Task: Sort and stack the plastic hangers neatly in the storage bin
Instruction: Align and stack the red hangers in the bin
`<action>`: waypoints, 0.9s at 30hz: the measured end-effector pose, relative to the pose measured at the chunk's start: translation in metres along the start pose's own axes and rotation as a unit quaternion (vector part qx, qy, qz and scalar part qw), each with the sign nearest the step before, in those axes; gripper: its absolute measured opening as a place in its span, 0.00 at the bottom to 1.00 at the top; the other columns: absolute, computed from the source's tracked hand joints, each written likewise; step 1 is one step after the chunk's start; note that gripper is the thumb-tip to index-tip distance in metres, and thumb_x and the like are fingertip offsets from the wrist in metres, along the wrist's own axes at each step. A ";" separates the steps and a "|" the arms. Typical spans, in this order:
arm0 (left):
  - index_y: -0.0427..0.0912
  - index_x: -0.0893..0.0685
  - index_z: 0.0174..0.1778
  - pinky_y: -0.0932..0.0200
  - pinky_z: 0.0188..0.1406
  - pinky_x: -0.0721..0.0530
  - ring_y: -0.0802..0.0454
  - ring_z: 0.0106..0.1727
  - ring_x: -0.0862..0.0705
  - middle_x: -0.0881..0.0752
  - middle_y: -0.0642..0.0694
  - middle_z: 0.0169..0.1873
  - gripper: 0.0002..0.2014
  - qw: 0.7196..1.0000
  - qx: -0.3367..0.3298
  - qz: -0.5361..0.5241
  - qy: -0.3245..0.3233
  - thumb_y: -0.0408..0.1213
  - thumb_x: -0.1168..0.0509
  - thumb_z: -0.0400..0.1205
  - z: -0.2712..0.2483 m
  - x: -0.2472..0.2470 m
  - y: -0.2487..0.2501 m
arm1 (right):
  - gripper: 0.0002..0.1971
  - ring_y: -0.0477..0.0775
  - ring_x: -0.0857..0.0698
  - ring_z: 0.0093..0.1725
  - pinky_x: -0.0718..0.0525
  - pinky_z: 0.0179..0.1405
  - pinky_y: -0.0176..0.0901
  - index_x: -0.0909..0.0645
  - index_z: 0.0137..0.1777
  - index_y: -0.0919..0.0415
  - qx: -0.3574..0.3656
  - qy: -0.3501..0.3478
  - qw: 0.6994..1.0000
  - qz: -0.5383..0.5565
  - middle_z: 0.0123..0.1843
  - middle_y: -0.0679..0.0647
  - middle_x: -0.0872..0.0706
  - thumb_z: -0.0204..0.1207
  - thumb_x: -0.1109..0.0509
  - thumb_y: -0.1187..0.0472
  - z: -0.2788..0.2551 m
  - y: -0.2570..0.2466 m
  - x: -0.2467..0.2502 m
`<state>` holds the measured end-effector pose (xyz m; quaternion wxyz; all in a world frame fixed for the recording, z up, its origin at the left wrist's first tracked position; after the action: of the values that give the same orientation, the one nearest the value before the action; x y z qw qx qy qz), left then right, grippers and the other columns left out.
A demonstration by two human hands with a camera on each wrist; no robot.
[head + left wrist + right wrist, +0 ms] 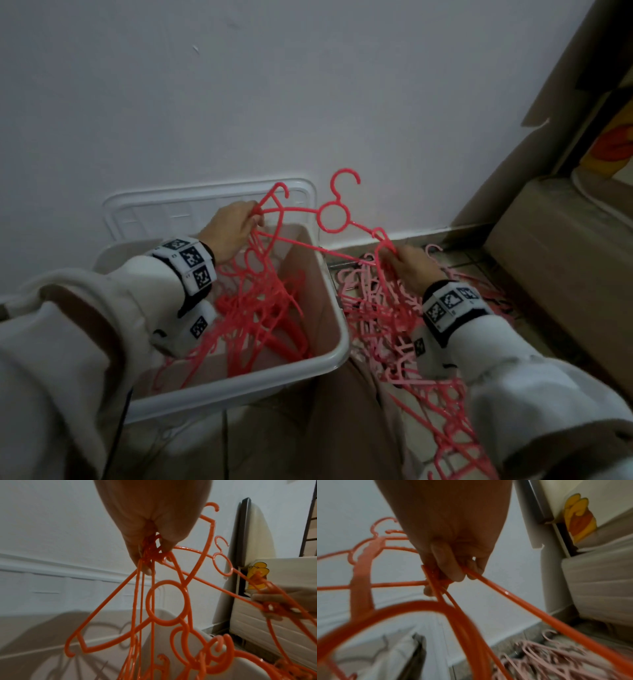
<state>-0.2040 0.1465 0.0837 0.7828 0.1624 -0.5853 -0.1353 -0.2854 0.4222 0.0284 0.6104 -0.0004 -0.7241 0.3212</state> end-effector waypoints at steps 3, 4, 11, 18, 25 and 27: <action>0.30 0.18 0.49 0.52 0.48 0.30 0.36 0.51 0.19 0.18 0.30 0.48 0.10 0.999 0.016 0.016 0.027 0.29 0.44 0.84 0.003 0.025 -0.010 | 0.17 0.51 0.20 0.40 0.28 0.41 0.42 0.19 0.41 0.57 0.032 0.039 0.999 0.000 0.33 0.51 0.18 0.85 0.46 0.55 0.009 -0.033 0.032; 0.29 0.19 0.49 0.51 0.49 0.29 0.35 0.51 0.19 0.18 0.29 0.48 0.10 0.999 0.025 0.020 0.036 0.29 0.44 0.84 0.003 0.032 -0.014 | 0.16 0.51 0.20 0.39 0.27 0.41 0.42 0.20 0.40 0.56 0.040 0.050 0.998 -0.005 0.31 0.49 0.18 0.85 0.46 0.55 0.010 -0.046 0.042; 0.28 0.17 0.50 0.54 0.48 0.27 0.36 0.54 0.17 0.15 0.30 0.49 0.10 0.988 0.152 0.001 0.039 0.30 0.41 0.84 -0.024 0.063 -0.067 | 0.12 0.47 0.18 0.27 0.18 0.42 0.45 0.18 0.43 0.61 0.079 0.095 0.992 -0.009 0.33 0.52 0.13 0.80 0.43 0.59 0.025 -0.148 0.063; 0.30 0.24 0.67 0.53 0.64 0.27 0.36 0.66 0.22 0.20 0.31 0.63 0.21 0.947 0.320 -0.009 0.012 0.20 0.36 0.76 -0.073 0.089 -0.139 | 0.14 0.65 0.19 0.61 0.22 0.55 0.51 0.26 0.63 0.66 0.146 0.024 0.988 -0.048 0.61 0.67 0.19 0.79 0.41 0.63 0.031 -0.226 -0.030; 0.30 0.26 0.68 0.48 0.66 0.24 0.33 0.67 0.25 0.22 0.29 0.65 0.19 0.926 0.370 -0.035 0.062 0.22 0.46 0.80 -0.088 0.096 -0.156 | 0.19 0.61 0.19 0.62 0.25 0.59 0.43 0.22 0.67 0.65 0.230 -0.168 0.958 -0.028 0.63 0.64 0.17 0.74 0.32 0.68 0.021 -0.235 -0.114; 0.29 0.24 0.65 0.51 0.64 0.24 0.35 0.65 0.23 0.21 0.30 0.63 0.19 0.939 0.335 -0.051 0.065 0.20 0.46 0.79 -0.080 0.083 -0.141 | 0.13 0.62 0.16 0.57 0.22 0.55 0.42 0.17 0.58 0.68 0.216 -0.154 0.964 0.007 0.56 0.65 0.13 0.73 0.33 0.71 0.027 -0.219 -0.102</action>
<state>-0.1069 -0.0074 0.0772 0.7115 0.4534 -0.5355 0.0395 -0.1978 0.1964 0.0391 0.4747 0.1757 -0.7229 0.4703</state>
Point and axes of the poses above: each hand's wrist, its own z-axis towards the middle knuckle, its own x-axis out of the back of the hand, y = z × x, the point moved 6 cm from there along z, towards the middle knuckle
